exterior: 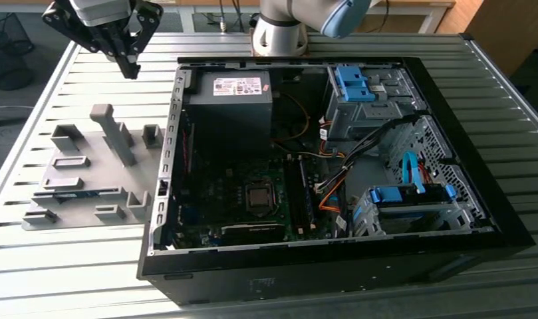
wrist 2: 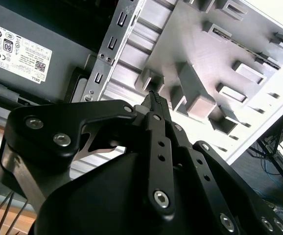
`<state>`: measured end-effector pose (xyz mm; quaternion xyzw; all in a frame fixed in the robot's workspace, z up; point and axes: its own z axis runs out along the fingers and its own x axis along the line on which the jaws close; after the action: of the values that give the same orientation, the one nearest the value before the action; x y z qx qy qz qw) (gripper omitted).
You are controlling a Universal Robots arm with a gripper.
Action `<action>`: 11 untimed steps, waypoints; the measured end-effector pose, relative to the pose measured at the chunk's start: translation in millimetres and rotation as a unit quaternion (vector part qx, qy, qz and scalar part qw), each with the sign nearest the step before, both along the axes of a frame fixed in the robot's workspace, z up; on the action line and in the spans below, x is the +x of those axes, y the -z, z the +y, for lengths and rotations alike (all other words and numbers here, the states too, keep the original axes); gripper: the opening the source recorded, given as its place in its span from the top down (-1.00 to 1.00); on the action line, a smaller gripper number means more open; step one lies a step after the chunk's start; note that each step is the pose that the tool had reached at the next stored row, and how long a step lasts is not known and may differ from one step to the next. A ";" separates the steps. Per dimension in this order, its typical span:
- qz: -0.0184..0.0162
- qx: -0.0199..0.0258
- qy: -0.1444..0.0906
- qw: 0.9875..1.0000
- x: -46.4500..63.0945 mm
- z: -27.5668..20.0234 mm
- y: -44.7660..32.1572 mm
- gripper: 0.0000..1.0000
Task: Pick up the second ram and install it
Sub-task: 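Reach for the second ram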
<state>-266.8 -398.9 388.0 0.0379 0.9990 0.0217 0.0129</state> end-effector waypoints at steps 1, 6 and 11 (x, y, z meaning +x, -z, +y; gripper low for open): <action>0.000 0.000 0.000 1.000 -1.1 0.0 0.0 0.79; 0.000 0.000 0.000 1.000 -6.8 0.0 0.1 0.79; 0.000 0.000 0.000 1.000 -11.8 0.0 0.3 0.79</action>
<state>-278.6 -398.9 387.7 0.0379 0.9990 0.0217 0.0129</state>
